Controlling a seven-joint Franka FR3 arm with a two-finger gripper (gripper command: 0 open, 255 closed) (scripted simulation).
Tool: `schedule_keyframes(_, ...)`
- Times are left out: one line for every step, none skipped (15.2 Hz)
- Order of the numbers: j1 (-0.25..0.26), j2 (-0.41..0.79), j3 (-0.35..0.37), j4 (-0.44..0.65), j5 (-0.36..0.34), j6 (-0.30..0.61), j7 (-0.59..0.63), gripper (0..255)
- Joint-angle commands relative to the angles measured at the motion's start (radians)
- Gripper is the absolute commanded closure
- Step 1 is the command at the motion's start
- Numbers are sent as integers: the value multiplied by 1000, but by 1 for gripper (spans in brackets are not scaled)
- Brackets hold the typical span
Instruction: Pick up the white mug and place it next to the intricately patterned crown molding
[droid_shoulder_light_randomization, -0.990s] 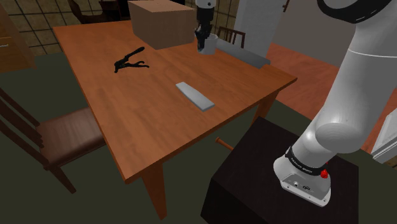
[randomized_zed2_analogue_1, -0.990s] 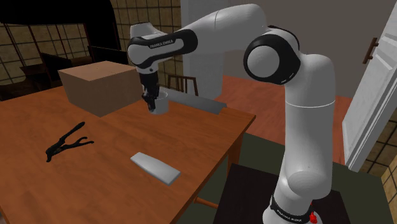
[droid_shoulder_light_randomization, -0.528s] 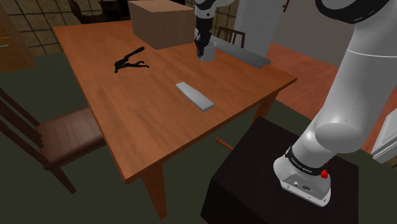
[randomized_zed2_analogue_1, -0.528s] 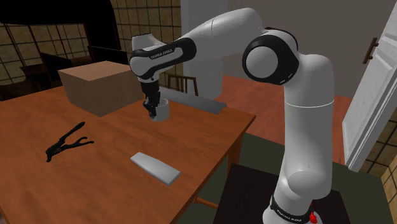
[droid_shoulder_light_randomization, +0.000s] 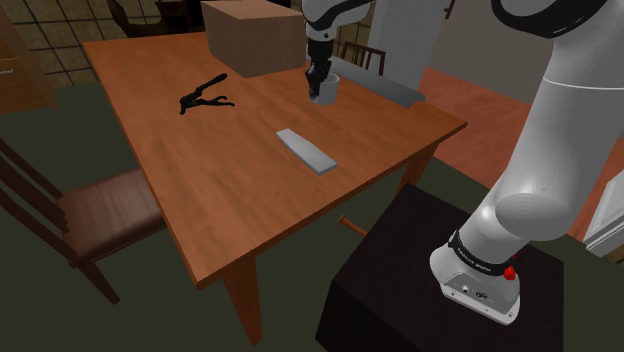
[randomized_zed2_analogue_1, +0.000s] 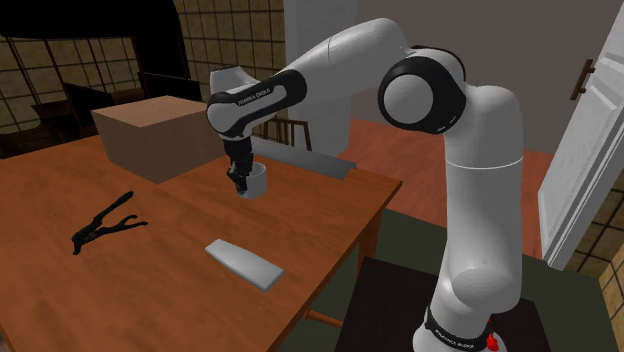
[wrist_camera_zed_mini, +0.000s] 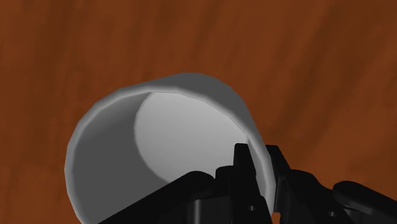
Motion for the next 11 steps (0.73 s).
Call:
schedule_keyframes(0, 0, 0, 0, 0, 1, 0, 255)
schedule_keyframes(0, 0, 0, 0, 0, 1, 0, 255)
schedule_keyframes(0, 0, 0, 0, 0, 1, 0, 255)
schedule_keyframes(0, 0, 0, 0, 0, 1, 0, 255)
schedule_keyframes(0, 0, 0, 0, 0, 1, 0, 255)
schedule_keyframes(0, 0, 0, 0, 0, 1, 0, 0)
schedule_keyframes(0, 0, 0, 0, 0, 1, 0, 0)
schedule_keyframes(0, 0, 0, 0, 0, 1, 0, 0)
schedule_keyframes(0, 0, 0, 0, 0, 1, 0, 0)
schedule_keyframes(0, 0, 0, 0, 0, 1, 0, 0)
schedule_keyframes(0, 0, 0, 0, 0, 1, 0, 0)
